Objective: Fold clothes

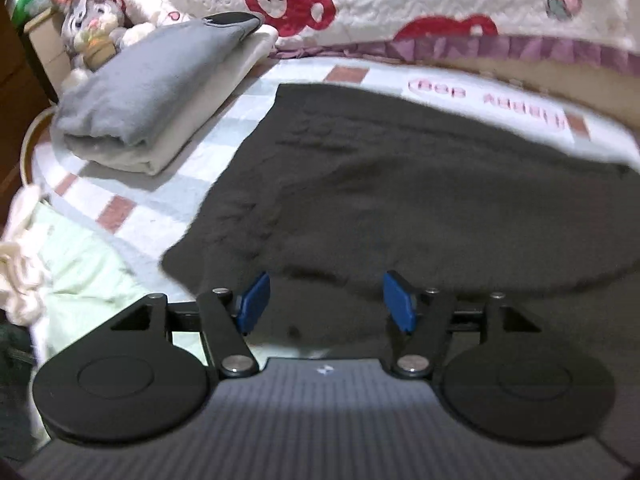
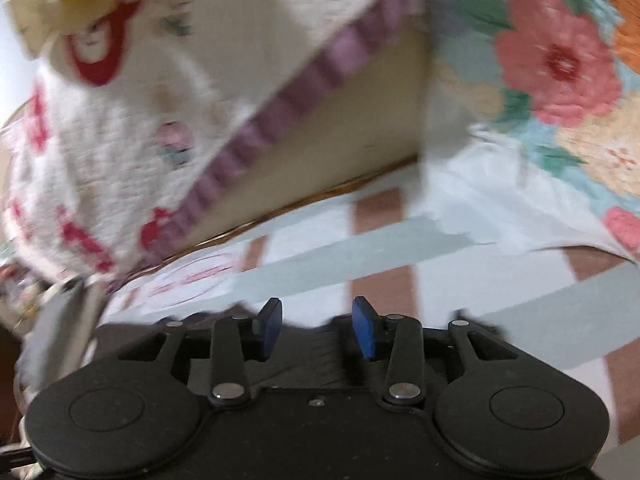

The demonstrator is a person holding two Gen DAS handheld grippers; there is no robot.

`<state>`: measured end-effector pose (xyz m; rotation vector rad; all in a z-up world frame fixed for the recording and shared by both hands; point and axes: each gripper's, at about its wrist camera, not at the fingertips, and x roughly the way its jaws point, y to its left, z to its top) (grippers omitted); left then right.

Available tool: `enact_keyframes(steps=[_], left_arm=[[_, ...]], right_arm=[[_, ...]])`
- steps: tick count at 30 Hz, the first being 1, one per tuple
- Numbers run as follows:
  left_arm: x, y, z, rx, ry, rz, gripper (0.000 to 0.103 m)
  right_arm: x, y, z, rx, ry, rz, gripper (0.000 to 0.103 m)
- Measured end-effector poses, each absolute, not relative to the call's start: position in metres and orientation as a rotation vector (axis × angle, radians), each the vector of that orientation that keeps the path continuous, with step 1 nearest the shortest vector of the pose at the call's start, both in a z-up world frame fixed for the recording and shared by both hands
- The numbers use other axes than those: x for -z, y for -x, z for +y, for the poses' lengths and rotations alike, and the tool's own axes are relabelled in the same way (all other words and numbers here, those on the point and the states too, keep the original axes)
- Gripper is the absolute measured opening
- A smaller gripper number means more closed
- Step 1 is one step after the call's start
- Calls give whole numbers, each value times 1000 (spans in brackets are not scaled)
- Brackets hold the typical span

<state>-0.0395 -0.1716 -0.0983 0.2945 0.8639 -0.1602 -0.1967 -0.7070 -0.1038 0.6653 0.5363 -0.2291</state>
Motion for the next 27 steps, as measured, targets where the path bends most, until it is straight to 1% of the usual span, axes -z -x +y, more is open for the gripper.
enact_keyframes(steps=[1,3,6,8,9,10,14,16,19,22,23,24,25,26,27], left_arm=[[98,46,-170,156,-341,858,67],[95,56,-164,155,-394,844,68],[90,70,-156,167,-452,831,69],[89,79,-151,221,-449,874,69],[89,83,-147,255,-421,907,70],[90,85,-143,282,-379,940,74],[103,86,-126,270,-236,1011,76],[113,83,-118,265,-167,1048,77],[130,78,-106,257,-28,1124,83],[144,75,-91,223,130,1177,83],[142,75,-90,227,146,1165,79],[136,77,-92,238,141,1140,70],[131,78,-93,249,136,1116,35],[125,79,-95,259,131,1091,7],[120,81,-97,270,126,1066,6]], right_arm=[[98,196,-698,189,-644,539,47],[89,195,-675,109,-586,547,55],[76,191,-627,-47,-457,584,59],[72,190,-590,-162,-355,611,62],[71,189,-570,-218,-303,623,62],[71,190,-549,-275,-241,632,63],[78,199,-476,-472,-39,685,63],[81,207,-448,-565,15,715,63],[92,218,-414,-664,118,746,65],[104,225,-388,-729,201,784,65],[108,225,-386,-729,210,799,65],[111,224,-384,-728,218,813,65],[115,224,-382,-728,226,827,65],[118,223,-381,-728,233,839,65],[119,223,-380,-733,231,840,65]])
